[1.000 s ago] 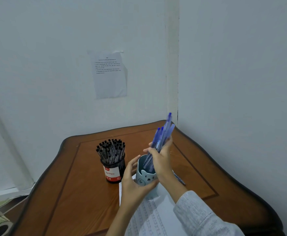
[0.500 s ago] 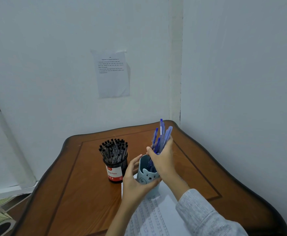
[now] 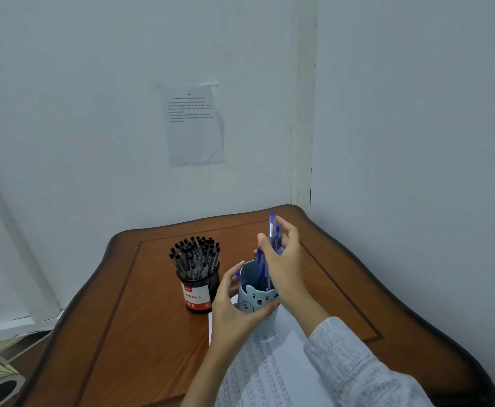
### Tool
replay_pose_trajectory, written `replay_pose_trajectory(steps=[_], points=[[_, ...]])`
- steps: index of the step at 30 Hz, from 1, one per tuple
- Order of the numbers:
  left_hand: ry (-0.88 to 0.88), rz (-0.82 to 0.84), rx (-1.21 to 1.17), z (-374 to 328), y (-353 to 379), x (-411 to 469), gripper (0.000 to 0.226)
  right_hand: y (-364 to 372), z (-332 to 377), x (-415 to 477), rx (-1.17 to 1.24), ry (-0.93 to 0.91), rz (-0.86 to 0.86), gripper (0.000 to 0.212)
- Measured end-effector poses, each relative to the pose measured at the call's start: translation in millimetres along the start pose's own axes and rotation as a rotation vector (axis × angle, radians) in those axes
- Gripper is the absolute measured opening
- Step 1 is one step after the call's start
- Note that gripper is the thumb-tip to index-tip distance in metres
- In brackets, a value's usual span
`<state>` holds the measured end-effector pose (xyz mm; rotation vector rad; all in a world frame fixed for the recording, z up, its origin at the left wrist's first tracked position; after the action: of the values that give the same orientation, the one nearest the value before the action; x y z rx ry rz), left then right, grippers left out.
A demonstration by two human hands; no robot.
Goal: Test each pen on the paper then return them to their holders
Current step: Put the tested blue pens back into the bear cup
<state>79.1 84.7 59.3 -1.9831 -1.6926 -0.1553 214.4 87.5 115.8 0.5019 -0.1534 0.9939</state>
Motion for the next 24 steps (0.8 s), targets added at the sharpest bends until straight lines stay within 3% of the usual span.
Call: replay_pose_trajectory(steps=[9,12,16,19,21,24], points=[[-0.039,-0.004,-0.025,5.5,-8.1,2.3,0.083,0.3,15.6,13.4,0.178,0.114,0.254,0.046],[-0.037,-0.015,-0.013,5.4,-11.1,3.9,0.082,-3.4,20.3,15.5,0.083,0.137,0.352,0.052],[-0.039,-0.012,-0.02,4.0,-10.2,5.2,0.082,-11.3,25.1,16.3,0.034,0.095,0.367,0.034],[-0.048,-0.01,-0.027,4.5,-8.2,5.4,0.083,-3.1,16.0,9.0,-0.215,0.154,0.535,0.035],[-0.05,-0.023,-0.034,5.6,-8.9,5.5,0.083,-9.6,6.8,11.8,-0.277,0.197,0.524,0.043],[-0.057,-0.061,-0.064,9.6,-13.9,5.4,0.082,-38.5,-10.4,21.2,-0.328,0.227,0.39,0.035]])
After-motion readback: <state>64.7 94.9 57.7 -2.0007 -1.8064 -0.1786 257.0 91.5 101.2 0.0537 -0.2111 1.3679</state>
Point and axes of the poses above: each hand's wrist, its own x-axis towards the middle knuckle, its own y-axis out of the palm, z = x × y, the point moved 7 cm from there along x, towards the middle knuckle, and after that the axes turned 11 degrees about x, right-handed, at the moved point
